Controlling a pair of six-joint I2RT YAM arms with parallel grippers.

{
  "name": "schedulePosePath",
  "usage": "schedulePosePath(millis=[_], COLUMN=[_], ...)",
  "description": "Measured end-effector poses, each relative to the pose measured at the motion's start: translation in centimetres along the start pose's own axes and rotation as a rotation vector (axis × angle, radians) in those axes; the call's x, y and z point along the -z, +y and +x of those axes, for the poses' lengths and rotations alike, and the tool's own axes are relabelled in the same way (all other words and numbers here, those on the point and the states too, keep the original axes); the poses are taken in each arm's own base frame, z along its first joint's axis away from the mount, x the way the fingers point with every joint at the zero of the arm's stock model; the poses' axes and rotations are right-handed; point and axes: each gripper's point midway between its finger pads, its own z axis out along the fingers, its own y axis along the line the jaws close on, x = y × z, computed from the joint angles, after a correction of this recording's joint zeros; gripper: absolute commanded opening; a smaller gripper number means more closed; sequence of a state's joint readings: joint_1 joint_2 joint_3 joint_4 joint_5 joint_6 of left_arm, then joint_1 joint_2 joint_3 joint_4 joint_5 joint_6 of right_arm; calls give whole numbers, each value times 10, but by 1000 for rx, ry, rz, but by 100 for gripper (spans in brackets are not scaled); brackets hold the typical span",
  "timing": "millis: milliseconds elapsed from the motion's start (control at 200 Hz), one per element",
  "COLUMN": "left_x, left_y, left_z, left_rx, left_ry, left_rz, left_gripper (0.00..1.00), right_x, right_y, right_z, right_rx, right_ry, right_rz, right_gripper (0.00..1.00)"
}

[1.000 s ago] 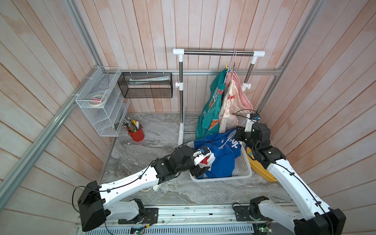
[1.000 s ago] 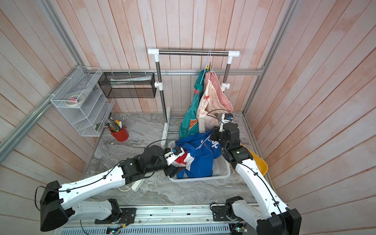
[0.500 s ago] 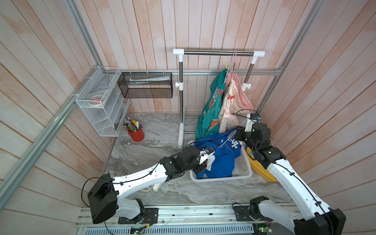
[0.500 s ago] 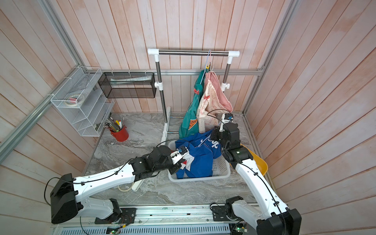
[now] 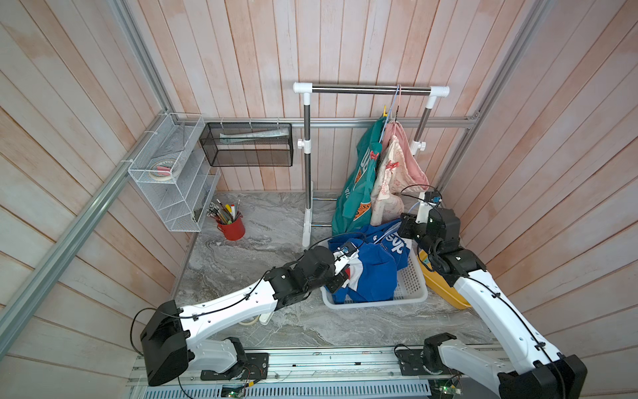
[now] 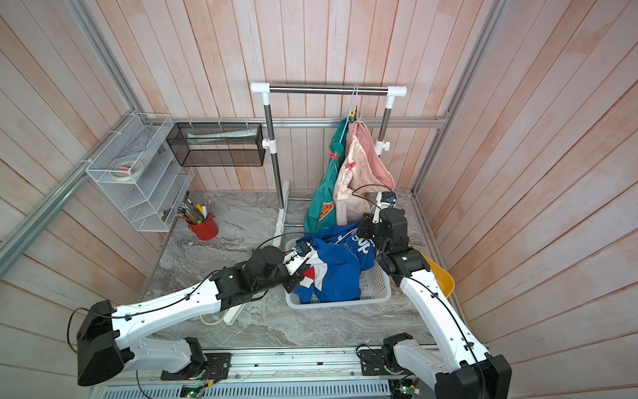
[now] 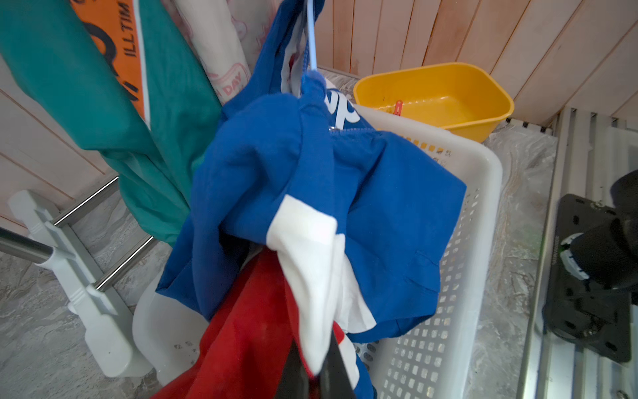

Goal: Remove the clothespins securing jackets to the hanger
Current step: Remove the jacket from the hanger.

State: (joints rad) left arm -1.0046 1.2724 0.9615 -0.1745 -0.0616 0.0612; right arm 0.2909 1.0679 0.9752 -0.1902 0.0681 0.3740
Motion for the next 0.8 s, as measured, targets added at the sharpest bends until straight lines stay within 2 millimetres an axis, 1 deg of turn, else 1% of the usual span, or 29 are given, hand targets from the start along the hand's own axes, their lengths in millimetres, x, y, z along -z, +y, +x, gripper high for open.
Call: schedulePosePath(millis=[115,180,350,580,800], left_x=[15,20,27,43,51], left_y=[2,4,10,21,29], left_z=[-7,-8,-7,-7,-3], left_rx=[23,35,72,133,205], left_ry=[-49,-68,-100,-152,-187], left_rz=[-7,-19,-49,-89,-95], left_gripper=[0,0,0,0,0], right_x=[-4,-7,-13,-16,-17], right_y=[8,11,14,26,30], right_z=[3,4,9,13,17], right_rx=[-9,-21,-46,-71,-98], right_ry=[14,26,64,112,143], right_rz=[-44,-71,-130,-216,-258], right_gripper=[0,0,0,0,0])
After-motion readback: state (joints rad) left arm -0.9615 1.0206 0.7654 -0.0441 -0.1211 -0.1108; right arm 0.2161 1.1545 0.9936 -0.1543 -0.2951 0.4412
